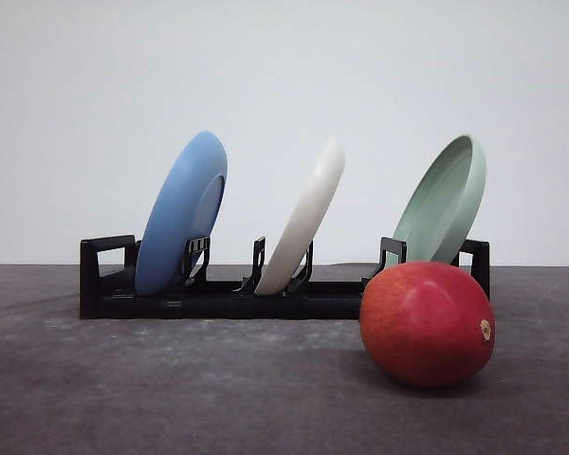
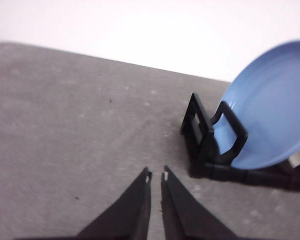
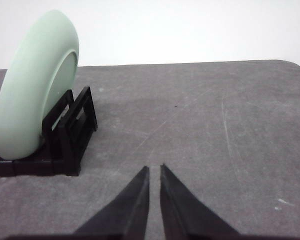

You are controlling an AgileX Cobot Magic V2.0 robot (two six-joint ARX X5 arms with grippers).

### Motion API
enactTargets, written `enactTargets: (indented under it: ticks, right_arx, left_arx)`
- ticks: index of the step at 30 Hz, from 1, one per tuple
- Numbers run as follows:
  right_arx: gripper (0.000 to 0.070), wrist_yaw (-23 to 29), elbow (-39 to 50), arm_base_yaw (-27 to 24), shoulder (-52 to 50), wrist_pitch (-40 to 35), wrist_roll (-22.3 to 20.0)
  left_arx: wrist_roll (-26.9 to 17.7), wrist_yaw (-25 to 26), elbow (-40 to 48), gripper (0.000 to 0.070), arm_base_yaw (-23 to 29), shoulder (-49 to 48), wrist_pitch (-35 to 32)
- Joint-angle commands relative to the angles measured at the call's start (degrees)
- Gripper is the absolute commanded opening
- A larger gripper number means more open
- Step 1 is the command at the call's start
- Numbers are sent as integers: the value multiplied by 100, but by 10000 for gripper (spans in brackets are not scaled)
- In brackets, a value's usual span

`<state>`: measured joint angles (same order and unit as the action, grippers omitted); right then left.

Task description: Place pomegranate in white plate

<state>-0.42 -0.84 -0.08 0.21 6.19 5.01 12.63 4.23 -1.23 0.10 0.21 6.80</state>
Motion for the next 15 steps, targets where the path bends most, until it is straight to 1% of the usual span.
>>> enactTargets:
  ticks: [1,3,4,6,7,9,12,13,15]
  right_arx:
    - [35,6,13,-7,0,-127,276]
    - [33,13,9,-7,0,-228,773]
    - [33,15,9,-7,0,-297,1022]
    - [33,27,9,-7,0,-439,1557]
    - [33,43,9,-7,0,-575,1735]
    - [33,42,9,-7,0,-927,2041]
    - [5,39,4,-7,0,-1499,2156]
    - [4,41,-3,-7,0,-1651,2150]
    - [4,41,-37,-7,0,-1896,2140]
  left_arx:
    - [975,-9,55,16,-9,-2,-110]
    - [1557,-11,55,16,-9,-2,-246]
    - [1733,-15,55,16,-9,-2,-345]
    - [1918,-13,55,15,-9,-2,-615]
    - [1962,-13,55,15,-9,-2,-775]
    - [1975,-13,55,14,-9,-2,-1208]
    - [1906,-16,43,12,-7,-2,-1856]
    - [1760,-20,19,12,-7,-2,-1969]
    - [1263,-22,-106,12,-7,-2,-1994]
